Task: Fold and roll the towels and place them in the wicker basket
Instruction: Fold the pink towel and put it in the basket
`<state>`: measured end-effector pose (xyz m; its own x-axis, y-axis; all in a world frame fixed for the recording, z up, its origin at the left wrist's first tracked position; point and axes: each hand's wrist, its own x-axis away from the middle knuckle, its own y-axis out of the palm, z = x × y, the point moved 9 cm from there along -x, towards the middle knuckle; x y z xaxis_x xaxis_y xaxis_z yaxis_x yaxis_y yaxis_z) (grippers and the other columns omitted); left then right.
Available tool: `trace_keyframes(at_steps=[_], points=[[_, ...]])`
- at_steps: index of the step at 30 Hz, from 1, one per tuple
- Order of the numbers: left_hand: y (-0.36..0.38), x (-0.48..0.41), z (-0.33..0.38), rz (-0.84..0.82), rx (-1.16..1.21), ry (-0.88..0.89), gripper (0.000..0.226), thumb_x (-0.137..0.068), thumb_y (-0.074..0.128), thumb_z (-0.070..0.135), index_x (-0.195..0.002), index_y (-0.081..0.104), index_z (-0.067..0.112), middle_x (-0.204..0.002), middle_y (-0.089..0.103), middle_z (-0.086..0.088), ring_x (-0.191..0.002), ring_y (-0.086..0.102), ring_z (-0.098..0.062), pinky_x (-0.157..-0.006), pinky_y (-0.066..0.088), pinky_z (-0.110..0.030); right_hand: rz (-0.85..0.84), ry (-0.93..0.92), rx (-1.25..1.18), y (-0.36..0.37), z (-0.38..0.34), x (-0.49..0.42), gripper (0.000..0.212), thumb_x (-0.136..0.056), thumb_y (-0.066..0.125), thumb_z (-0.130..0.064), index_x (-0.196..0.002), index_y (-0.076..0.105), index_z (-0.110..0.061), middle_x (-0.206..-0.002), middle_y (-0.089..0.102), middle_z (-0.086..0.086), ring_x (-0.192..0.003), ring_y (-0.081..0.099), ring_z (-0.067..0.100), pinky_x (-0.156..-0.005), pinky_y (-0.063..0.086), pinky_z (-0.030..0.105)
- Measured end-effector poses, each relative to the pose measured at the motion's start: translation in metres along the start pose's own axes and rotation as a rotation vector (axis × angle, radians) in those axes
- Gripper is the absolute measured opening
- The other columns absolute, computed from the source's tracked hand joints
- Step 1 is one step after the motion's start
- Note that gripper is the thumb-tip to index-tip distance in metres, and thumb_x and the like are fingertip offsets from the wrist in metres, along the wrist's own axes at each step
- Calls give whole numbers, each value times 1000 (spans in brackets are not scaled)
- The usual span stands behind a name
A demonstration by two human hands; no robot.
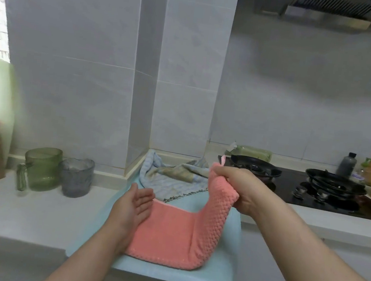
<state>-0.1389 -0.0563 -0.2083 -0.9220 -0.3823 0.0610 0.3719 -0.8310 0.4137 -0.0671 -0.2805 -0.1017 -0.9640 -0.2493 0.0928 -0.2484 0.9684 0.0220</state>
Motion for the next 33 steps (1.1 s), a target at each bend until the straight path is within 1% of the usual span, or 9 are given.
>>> trace_keyframes(at_steps=[2,5,7,11,15,17,20,25,33], points=[[-6,1,-3,-23,60,-74,55,-103,29,46,-110,60,1,-130,55,-24,-127,50,-37,-111,37,-49,-55,17,28,35,7,-8,21,-89,67,-14,-101,67,3,-69,69,6,-58,58,16,-61,49,28],[-11,2,-8,-57,118,-174,61,-102,27,51,-110,58,-1,-134,52,-28,-126,50,-40,-110,37,-51,-110,67,40,80,32,-19,26,-78,76,-14,-98,70,1,-74,69,13,-59,53,20,-60,42,29],[-15,4,-10,-59,145,-226,67,-101,25,53,-117,55,-4,-134,51,-31,-125,50,-43,-108,39,-52,-101,51,102,97,47,-23,7,-82,68,-11,-85,64,-6,-55,54,8,-47,45,19,-51,36,26],[-24,7,-18,-24,160,-306,77,-100,24,57,-126,50,-10,-130,53,-34,-112,57,-44,-96,47,-49,-176,87,243,116,83,-20,16,-88,61,-12,-76,53,-8,-49,43,6,-34,36,14,-37,28,17],[-24,4,-23,-28,92,-318,69,-101,32,52,-123,52,-10,-121,60,-31,-109,61,-39,-94,50,-46,-252,-8,134,107,69,1,10,-96,55,-11,-91,59,-4,-66,52,9,-46,48,15,-46,46,26],[-20,6,-20,-32,-12,-287,46,-100,46,39,-106,60,-5,-96,69,-23,-85,67,-31,-75,54,-38,-102,-196,177,70,50,11,11,-95,55,-10,-91,65,-11,-66,57,3,-51,52,11,-49,45,23],[-12,9,-15,-73,-242,-222,19,-91,62,22,-81,63,6,-63,63,-6,-56,57,-18,-55,46,-27,53,-443,538,23,53,37,15,-90,63,-14,-89,67,-29,-70,61,-8,-62,53,3,-62,41,22],[-10,6,-5,-43,-684,-115,1,-81,64,9,-81,63,8,-68,55,-8,-60,51,-19,-57,36,-28,-115,-468,992,25,113,56,49,-77,63,-53,-120,43,-40,-111,46,-21,-99,49,-2,-86,40,17],[-2,2,13,38,-468,-60,24,-84,50,-9,-70,53,9,-47,42,-3,-38,39,-15,-47,25,-21,-54,-590,1158,39,108,58,48,-82,51,-36,-128,40,-30,-107,36,-10,-88,55,18,-76,47,33]])
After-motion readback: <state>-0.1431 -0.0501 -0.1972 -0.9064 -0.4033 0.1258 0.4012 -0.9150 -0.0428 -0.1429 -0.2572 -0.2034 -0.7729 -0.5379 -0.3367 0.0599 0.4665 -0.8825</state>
